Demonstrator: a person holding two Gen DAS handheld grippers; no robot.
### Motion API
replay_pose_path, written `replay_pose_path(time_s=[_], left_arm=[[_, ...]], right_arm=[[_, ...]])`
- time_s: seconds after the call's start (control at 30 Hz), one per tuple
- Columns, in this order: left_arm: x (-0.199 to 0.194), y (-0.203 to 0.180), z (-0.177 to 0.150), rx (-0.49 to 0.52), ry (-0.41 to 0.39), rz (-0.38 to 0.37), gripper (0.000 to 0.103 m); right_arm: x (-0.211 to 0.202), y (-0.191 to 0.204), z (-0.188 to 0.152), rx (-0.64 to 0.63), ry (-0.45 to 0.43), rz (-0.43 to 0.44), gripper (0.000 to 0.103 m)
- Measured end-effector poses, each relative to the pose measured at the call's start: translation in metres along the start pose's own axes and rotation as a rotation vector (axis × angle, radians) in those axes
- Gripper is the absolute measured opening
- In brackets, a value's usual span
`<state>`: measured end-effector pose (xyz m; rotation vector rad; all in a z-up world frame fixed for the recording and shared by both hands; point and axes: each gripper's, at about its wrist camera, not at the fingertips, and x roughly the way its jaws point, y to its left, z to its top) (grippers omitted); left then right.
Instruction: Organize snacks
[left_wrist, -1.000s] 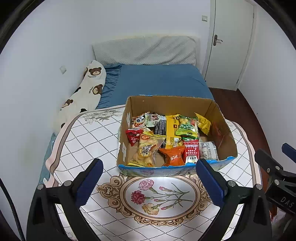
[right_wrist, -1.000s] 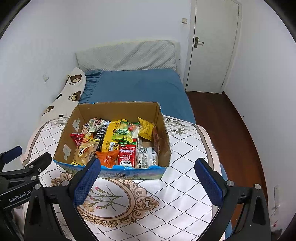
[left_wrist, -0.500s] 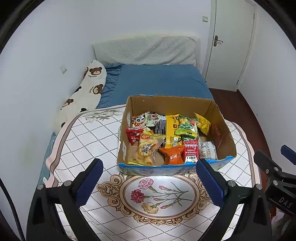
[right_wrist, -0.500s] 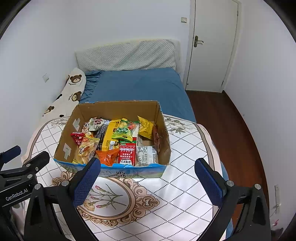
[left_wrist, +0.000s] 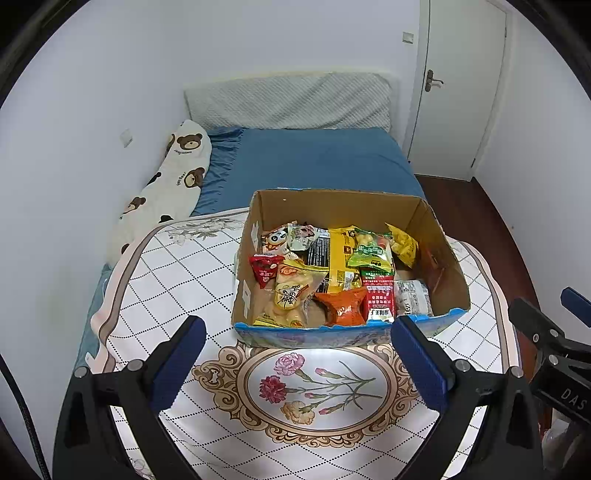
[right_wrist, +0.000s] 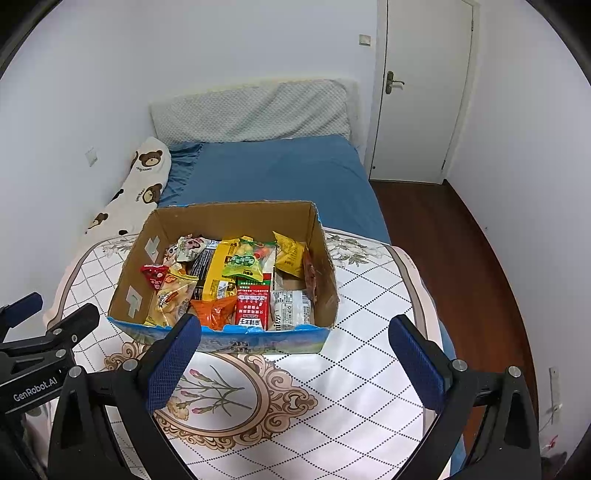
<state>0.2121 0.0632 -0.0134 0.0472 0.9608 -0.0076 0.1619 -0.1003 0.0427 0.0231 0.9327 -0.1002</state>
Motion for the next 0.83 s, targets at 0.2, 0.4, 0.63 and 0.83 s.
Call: replay_pose_path(time_s=[0.2,0.4,0.63,0.83], left_arm=[[-0.0005,-0.0009,-0.0004,-0.001,0.003,-0.001,0.103],[-0.0005,-0.0010,-0.0007,0.000,0.003,-0.001,0.103],[-0.0001,-0.0008,-0.0010,0.001,0.001,0.001,0.103],[-0.0013,-0.0004,-0.0011,0.002,-0.007,0.001,0.103]], right_arm=[[-0.0007,-0.0009,-0.0017,0.007,0.001,-0.005,0.103],[-0.0007,-0.0011,-0.0021,0.007,0.002,-0.006,0.103],[-0.0008,-0.0013,-0.0025,0.010,0.002,-0.005,0.103],[-0.0013,-0.0009,-0.0034,0.009,0.003,-0.006,0.103]])
